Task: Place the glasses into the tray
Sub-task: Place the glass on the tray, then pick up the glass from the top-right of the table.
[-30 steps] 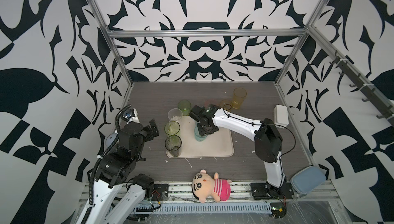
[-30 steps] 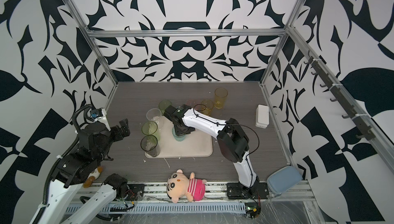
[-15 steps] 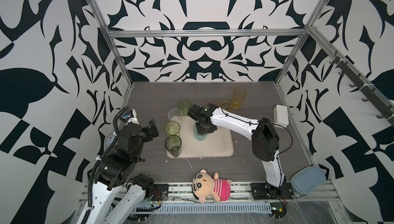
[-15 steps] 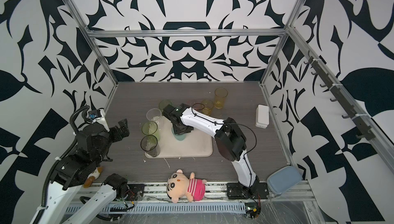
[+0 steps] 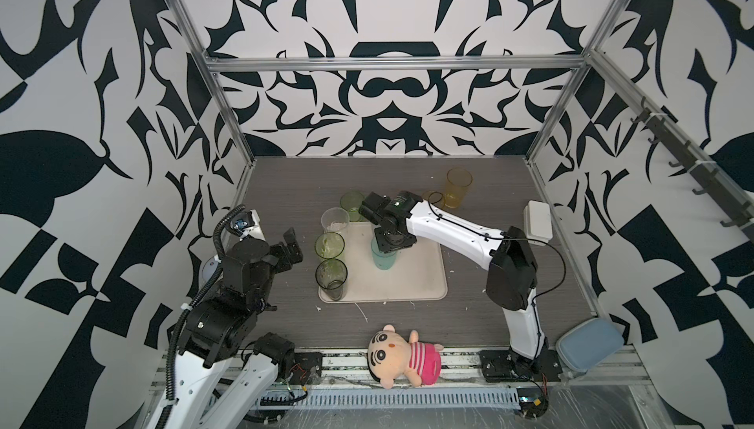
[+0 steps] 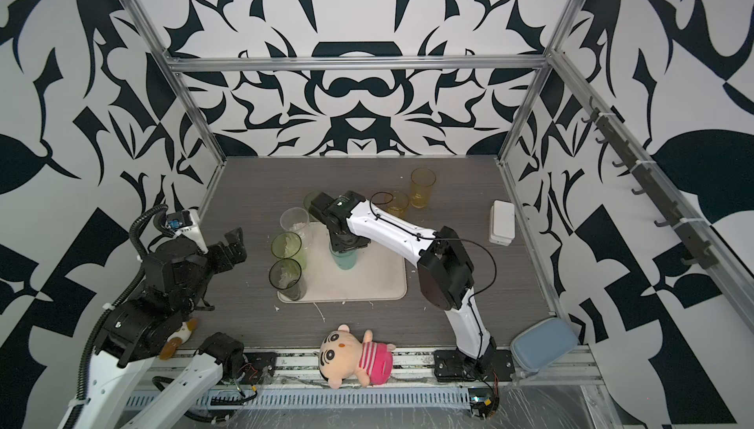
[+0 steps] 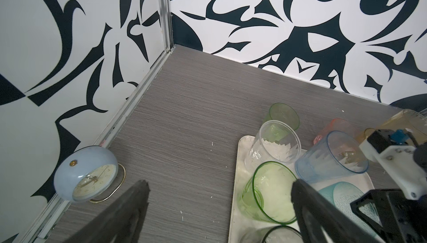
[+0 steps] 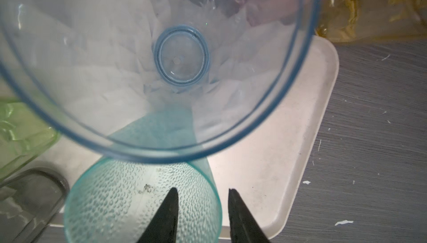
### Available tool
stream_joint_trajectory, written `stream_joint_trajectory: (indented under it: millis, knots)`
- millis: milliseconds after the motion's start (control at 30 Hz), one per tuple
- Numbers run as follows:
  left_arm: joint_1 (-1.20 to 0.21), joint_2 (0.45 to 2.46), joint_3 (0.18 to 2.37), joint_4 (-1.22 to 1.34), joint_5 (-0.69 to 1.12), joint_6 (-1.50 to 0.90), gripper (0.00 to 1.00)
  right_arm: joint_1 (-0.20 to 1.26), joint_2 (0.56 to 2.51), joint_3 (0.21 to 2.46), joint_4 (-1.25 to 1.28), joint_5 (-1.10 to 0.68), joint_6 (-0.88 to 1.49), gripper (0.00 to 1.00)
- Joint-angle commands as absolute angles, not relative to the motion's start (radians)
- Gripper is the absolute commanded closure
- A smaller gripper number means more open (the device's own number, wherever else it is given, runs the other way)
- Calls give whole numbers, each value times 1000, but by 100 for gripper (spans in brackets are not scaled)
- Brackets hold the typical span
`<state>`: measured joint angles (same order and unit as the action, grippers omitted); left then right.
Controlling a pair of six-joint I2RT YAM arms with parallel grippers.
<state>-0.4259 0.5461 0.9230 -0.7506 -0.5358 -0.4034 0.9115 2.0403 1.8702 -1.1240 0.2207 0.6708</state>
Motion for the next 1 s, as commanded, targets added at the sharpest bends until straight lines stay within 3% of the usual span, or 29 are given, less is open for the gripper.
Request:
stream_joint_trajectory:
  millis: [0, 333, 533, 967]
  knots:
    - [-429, 537, 908, -732, -539, -414, 0, 915, 1964, 1929, -1192, 267, 651, 60]
    - [-429, 542, 908, -734, -541, -414, 0, 908, 1864, 2016, -1232, 368, 585, 62]
    - [-429, 545, 907, -733, -542, -413, 0, 825, 1791, 2003, -1201, 413, 540, 62]
    - [-429, 568, 908, -733, -566, -412, 0, 378, 1613, 1759, -887, 251, 446, 63]
